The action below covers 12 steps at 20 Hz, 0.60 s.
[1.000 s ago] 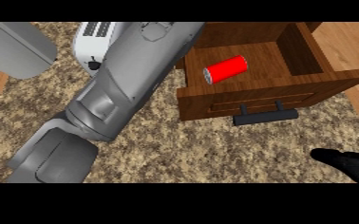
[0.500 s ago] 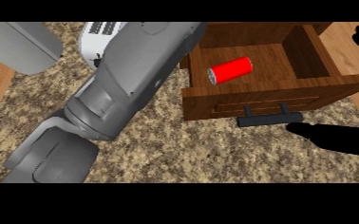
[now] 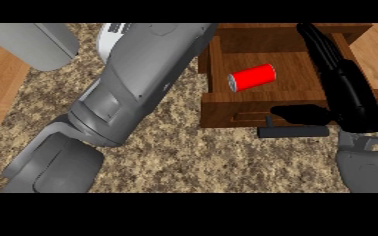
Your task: Pick up the can, place it into the drawer and close the drawer
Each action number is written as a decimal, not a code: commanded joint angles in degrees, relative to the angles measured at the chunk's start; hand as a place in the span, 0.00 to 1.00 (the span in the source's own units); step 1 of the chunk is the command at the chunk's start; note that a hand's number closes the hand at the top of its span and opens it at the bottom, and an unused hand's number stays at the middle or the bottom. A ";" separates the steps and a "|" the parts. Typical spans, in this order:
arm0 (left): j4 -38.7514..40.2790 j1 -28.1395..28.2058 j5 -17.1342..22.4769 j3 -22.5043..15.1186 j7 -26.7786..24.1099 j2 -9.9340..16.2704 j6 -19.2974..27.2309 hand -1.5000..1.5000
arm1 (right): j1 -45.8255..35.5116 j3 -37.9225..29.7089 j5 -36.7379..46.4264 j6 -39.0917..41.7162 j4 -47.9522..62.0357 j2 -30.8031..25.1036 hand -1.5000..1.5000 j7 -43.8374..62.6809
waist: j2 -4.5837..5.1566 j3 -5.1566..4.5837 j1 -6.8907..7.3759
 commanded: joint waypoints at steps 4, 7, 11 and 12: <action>2.15 -0.72 -0.09 1.84 -0.40 3.05 -4.53 0.00 | -3.77 5.50 12.07 -7.20 15.21 2.29 0.00 -3.68 | -0.04 0.00 0.36; -0.33 -0.50 0.18 2.49 0.41 0.92 -1.99 0.00 | -8.78 5.14 14.78 -12.97 25.55 4.83 0.00 -6.84 | -0.44 0.00 1.71; -0.73 -0.10 -0.63 2.40 1.74 5.58 -4.88 0.00 | -16.04 2.32 16.27 -16.89 38.44 5.98 0.00 -8.15 | -0.28 0.00 3.08; 0.15 -0.56 -1.08 2.70 1.07 2.55 -0.85 0.00 | -16.70 2.66 16.34 -18.15 39.71 6.57 0.00 -10.08 | -0.35 0.02 1.96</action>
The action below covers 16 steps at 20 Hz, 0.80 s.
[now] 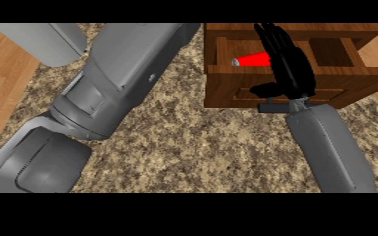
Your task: Pick up the can, place it into the drawer and close the drawer
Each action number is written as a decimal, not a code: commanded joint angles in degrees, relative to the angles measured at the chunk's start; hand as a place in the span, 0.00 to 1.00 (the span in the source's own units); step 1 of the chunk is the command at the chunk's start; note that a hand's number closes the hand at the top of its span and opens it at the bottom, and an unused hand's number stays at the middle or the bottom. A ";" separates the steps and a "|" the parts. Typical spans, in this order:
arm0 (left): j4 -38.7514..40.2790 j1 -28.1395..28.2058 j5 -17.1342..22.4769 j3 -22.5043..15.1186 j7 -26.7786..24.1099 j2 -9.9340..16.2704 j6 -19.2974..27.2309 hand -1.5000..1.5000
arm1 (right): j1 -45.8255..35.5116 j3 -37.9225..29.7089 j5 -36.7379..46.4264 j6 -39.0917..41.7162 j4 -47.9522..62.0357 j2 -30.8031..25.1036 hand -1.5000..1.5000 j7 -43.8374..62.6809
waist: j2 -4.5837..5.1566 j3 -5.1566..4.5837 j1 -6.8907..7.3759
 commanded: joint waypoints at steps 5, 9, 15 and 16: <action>-4.18 2.73 -0.84 -0.05 3.83 4.83 -2.94 0.00 | -12.09 -3.40 6.64 -12.11 21.31 3.17 0.00 -0.23 | -0.48 -0.04 2.28; -7.72 8.21 -1.43 -0.91 3.68 5.98 -4.16 0.00 | -16.40 -6.70 6.66 -17.99 28.38 2.49 0.00 -1.72 | -0.69 -0.06 3.15; -11.70 10.27 -2.61 -2.19 5.46 6.96 -4.53 0.00 | -26.65 -8.34 9.67 -23.26 40.38 3.71 0.00 0.05 | -0.09 -0.05 4.45; -14.03 10.31 -2.96 -2.76 7.34 7.07 -2.83 0.00 | -26.28 -9.49 8.44 -24.32 41.13 3.06 0.00 -1.36 | -0.51 -0.04 4.85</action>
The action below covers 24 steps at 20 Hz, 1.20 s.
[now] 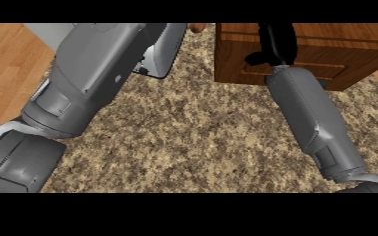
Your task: Pick up the can, place it into the drawer and close the drawer
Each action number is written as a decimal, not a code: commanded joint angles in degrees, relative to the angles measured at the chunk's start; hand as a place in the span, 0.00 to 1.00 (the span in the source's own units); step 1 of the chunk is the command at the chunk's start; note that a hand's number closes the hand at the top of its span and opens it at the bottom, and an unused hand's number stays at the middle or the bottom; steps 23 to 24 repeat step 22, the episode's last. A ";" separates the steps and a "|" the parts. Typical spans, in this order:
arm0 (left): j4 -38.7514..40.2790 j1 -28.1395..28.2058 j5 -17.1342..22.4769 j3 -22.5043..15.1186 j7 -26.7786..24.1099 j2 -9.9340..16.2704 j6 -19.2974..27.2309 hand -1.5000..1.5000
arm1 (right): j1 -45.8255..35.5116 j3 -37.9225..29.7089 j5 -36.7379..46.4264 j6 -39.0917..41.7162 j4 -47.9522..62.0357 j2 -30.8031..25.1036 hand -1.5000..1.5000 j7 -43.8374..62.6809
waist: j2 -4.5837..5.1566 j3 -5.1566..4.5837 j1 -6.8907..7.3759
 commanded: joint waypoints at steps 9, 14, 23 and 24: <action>-10.18 5.75 -0.69 -1.20 5.83 5.14 -1.94 0.00 | -14.06 -4.26 0.49 -4.31 14.22 -1.63 0.00 -0.79 | 0.47 0.01 2.05; -15.34 9.31 -1.06 -2.25 6.81 6.48 -2.53 0.00 | -16.16 -6.86 -2.65 -3.42 15.02 -0.91 0.00 -3.32 | 0.13 0.04 2.98; -20.82 16.16 -0.35 -1.70 5.32 8.59 -4.28 0.00 | -18.39 -11.64 -7.89 -2.29 15.24 0.41 0.00 -9.49 | 0.41 0.02 2.57; -20.82 16.16 -0.35 -1.70 5.32 8.59 -4.28 0.00 | -18.39 -11.64 -7.89 -2.29 15.24 0.41 0.00 -9.49 | 0.41 0.02 2.57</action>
